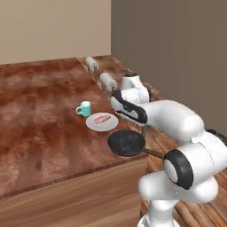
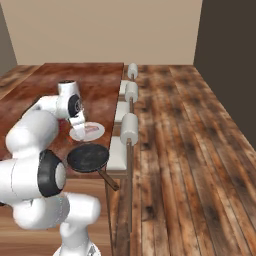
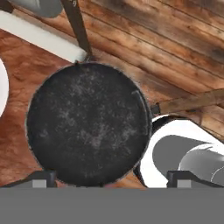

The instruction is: Pick up the pan with the steak in it and place it on the dining table. Then place the steak on the plate.

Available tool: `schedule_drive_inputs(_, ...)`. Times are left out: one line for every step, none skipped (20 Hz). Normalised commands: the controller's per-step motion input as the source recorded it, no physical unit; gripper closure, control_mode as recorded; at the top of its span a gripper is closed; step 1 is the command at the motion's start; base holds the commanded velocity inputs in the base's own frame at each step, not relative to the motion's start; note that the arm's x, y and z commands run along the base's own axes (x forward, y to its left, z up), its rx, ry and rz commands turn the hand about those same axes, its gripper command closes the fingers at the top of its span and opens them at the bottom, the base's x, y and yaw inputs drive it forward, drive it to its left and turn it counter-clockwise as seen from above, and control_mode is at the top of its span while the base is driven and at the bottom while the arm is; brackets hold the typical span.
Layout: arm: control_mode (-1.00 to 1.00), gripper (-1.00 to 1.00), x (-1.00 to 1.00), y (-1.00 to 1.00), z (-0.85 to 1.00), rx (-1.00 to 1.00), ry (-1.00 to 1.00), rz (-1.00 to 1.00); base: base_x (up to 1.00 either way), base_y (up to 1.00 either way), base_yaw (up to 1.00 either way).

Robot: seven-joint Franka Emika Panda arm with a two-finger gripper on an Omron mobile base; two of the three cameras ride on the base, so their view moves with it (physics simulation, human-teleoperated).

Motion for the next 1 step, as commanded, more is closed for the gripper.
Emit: schedule_drive_inputs(-1.0, -1.0, -0.99, -0.16, 0.0, 0.0, -0.2, 0.07, 0.0, 0.0, 0.0)
